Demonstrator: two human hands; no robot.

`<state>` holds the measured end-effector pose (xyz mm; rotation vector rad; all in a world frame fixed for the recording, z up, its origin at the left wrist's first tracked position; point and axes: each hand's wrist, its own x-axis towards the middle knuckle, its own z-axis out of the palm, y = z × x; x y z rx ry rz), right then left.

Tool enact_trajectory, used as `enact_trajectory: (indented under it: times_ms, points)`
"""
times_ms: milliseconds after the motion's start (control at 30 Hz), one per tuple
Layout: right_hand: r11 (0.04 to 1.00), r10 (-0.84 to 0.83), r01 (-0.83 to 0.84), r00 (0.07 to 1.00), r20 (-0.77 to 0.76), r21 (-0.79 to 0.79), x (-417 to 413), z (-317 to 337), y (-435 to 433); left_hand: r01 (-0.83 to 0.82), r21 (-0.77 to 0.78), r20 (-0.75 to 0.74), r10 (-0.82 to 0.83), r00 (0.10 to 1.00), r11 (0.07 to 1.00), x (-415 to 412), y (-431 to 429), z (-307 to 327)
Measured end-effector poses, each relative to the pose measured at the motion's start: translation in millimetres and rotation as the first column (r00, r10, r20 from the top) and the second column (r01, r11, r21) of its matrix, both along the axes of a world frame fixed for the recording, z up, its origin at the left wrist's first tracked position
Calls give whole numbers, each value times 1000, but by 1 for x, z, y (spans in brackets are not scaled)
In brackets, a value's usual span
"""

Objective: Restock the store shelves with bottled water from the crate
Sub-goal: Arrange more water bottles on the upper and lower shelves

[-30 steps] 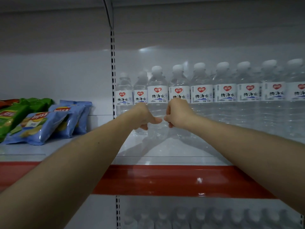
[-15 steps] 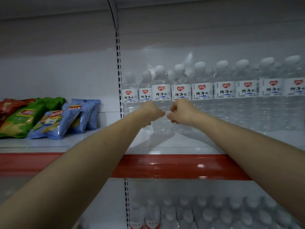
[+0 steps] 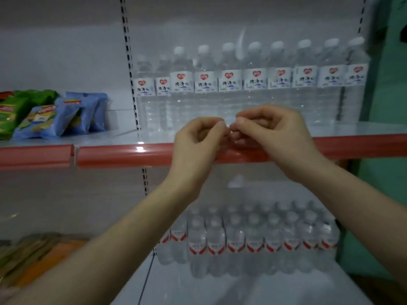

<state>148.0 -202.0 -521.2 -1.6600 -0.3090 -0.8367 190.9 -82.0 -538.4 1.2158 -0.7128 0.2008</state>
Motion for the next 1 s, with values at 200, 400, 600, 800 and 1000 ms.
enact_trajectory:
  times_ms: [200, 400, 600, 800, 1000]
  points:
    - [996, -94, 90, 956, -279, -26, -72, -115, -54, 174, 165, -242, -131, 961, 971, -58, -58, -122]
    - [977, -196, 212, 806, -558, -36, -125, -247, -126, 410, 490, -498, -139, 856, 769, -100, -124, -233]
    - [938, -325, 306, 618, -716, -162, -170, -359, -177, 618, 569, -712, -51, 701, 543, -136, -180, -326]
    - [923, -374, 259, 437, -818, -284, -183, -450, -201, 699, 415, -901, 155, 406, 583, -157, -190, -425]
    - [946, -317, 58, 372, -872, -319, -162, -512, -189, 600, 325, -944, 289, 160, 731, -161, -181, -481]
